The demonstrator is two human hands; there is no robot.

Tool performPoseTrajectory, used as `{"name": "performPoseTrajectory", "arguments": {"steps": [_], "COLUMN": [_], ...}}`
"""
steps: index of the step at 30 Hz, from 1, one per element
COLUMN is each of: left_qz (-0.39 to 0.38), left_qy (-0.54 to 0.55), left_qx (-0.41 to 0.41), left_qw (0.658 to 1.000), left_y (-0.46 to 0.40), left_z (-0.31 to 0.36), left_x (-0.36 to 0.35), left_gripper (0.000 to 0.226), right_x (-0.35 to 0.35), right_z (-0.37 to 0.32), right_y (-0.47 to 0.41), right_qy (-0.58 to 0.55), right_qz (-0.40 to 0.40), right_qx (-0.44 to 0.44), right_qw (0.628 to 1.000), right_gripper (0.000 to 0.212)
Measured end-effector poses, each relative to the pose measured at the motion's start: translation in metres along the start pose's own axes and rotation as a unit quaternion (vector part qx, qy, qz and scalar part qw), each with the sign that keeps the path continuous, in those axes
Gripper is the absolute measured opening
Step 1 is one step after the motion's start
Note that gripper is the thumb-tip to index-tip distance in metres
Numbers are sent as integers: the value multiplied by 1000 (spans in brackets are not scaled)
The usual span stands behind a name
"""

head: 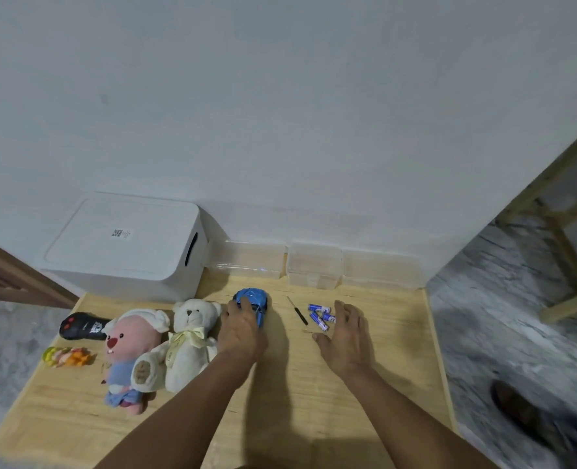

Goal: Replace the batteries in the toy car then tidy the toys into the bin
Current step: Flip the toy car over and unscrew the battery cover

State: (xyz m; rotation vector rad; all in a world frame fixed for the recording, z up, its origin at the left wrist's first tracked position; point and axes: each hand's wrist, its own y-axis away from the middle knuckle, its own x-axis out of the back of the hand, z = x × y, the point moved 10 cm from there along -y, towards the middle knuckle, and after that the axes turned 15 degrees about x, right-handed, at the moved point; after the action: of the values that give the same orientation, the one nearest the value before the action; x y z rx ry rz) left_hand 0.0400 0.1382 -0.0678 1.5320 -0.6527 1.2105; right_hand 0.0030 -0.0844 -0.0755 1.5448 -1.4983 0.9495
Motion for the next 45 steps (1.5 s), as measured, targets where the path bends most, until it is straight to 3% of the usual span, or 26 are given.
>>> {"name": "performPoseTrajectory", "arguments": {"steps": [7,15,18,23,26,30,34,40,45], "left_qz": [-14,-62,-132,-311,-343,-371,-373,-365,-323], "left_qy": [32,205,361,567,617,661,648,650,641], "left_qx": [50,98,124,155,142,116,88,81,112], "left_qw": [998,972,915,747,694,642,658,662,687], "left_y": [-5,-3,-2,24,33,40,39,37,34], "left_z": [-11,-21,-24,-14,-9,0,1,-2,-11], "left_x": [-5,10,12,8,13,21,23,27,23], "left_gripper": [83,62,50,30,20,25,46,48,38], "right_x": [3,19,22,17,17,19,24,31,31], "right_z": [15,-3,-18,-54,-77,-94,-102,-95,-69], "right_y": [14,8,-2,-22,-27,-29,-31,-35,-37], "right_qy": [-56,-119,-141,-279,-337,-341,-339,-352,-307], "right_qz": [11,56,81,31,7,-11,-5,19,33], "right_qx": [-32,-6,19,39,70,96,115,95,41], "right_qw": [998,991,986,959,939,935,934,931,950], "right_gripper": [76,56,42,17,15,15,15,13,12]}}
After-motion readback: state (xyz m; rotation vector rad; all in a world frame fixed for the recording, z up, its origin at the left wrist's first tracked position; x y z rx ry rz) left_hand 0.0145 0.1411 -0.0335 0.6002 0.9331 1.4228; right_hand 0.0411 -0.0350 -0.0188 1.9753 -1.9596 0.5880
